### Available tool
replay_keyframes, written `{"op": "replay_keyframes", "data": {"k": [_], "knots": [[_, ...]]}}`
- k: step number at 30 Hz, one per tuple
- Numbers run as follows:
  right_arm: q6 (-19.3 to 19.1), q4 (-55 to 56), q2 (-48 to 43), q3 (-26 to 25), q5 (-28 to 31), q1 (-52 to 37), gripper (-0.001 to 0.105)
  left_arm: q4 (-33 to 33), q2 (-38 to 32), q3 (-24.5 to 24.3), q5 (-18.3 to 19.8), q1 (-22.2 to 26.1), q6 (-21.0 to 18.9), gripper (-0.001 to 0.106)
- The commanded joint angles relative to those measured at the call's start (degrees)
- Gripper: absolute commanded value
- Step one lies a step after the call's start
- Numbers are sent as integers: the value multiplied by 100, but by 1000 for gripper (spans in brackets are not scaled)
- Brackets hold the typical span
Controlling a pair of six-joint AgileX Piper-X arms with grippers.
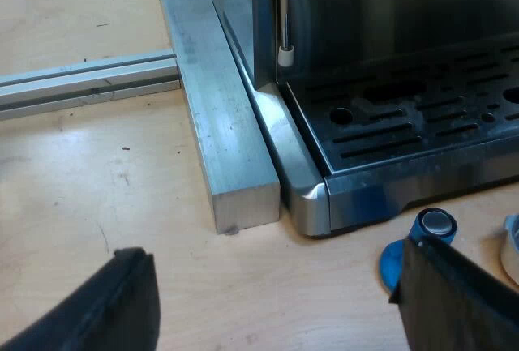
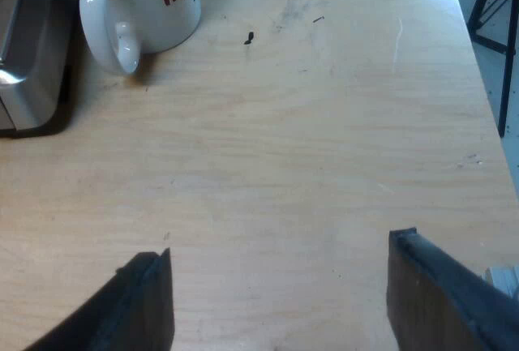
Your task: Put the handle in the coffee machine
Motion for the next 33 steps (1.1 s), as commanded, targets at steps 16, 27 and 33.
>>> {"op": "replay_keyframes", "data": {"k": [16, 27, 33], "knots": [[-47, 357, 0, -163, -14, -25, 57, 266, -730, -154, 153, -24, -379, 64], [-172, 633, 1483, -1038, -486, -18, 57, 309, -163, -795, 248, -404, -379, 64], [-373, 870, 2310, -1504, -961, -18, 57, 309, 302, -1114, 519, -848, -379, 64]]}}
